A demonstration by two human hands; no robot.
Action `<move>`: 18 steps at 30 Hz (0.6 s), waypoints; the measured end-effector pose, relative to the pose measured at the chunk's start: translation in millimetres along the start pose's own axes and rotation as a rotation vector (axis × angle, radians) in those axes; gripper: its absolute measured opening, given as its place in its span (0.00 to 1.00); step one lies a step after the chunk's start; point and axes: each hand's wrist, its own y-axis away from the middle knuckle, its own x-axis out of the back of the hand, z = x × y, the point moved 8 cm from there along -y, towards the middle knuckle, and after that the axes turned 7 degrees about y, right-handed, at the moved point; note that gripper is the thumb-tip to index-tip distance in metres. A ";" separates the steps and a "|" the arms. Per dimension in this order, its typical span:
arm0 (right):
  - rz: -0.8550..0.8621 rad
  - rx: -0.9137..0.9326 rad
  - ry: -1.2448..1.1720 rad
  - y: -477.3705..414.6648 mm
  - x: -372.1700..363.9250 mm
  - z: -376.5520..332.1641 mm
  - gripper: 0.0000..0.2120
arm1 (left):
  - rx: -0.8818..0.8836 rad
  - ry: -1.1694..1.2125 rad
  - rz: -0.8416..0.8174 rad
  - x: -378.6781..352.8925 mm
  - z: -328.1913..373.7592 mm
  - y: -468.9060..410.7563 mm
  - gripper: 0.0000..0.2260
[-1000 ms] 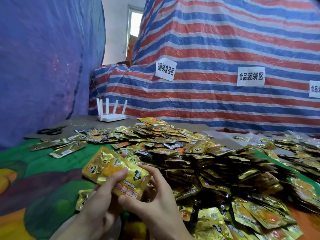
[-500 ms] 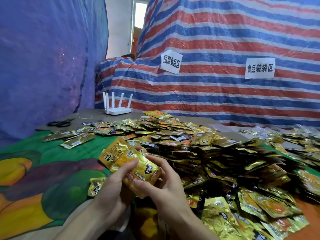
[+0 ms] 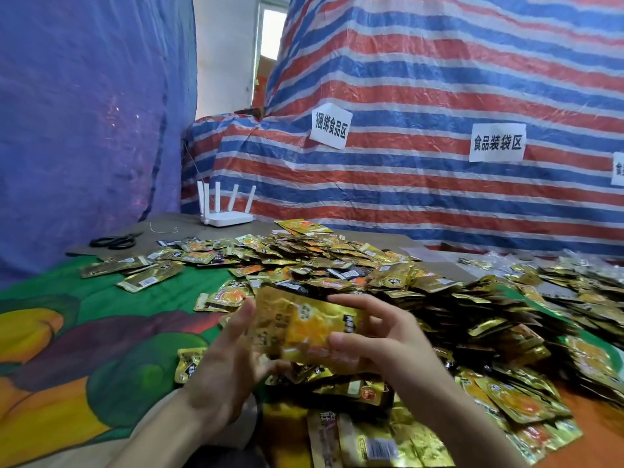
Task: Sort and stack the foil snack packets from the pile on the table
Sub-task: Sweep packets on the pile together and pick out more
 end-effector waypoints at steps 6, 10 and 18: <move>-0.152 -0.205 0.206 48.9 67.9 11.2 0.28 | -0.056 -0.099 0.239 37.1 5.6 -7.8 0.28; -0.179 -0.384 0.563 69.9 84.1 39.2 0.28 | -0.119 -0.294 0.378 44.8 12.3 -4.8 0.20; 0.001 -0.266 1.030 61.1 85.2 12.4 0.24 | -0.406 -1.012 0.617 43.6 42.2 9.5 0.06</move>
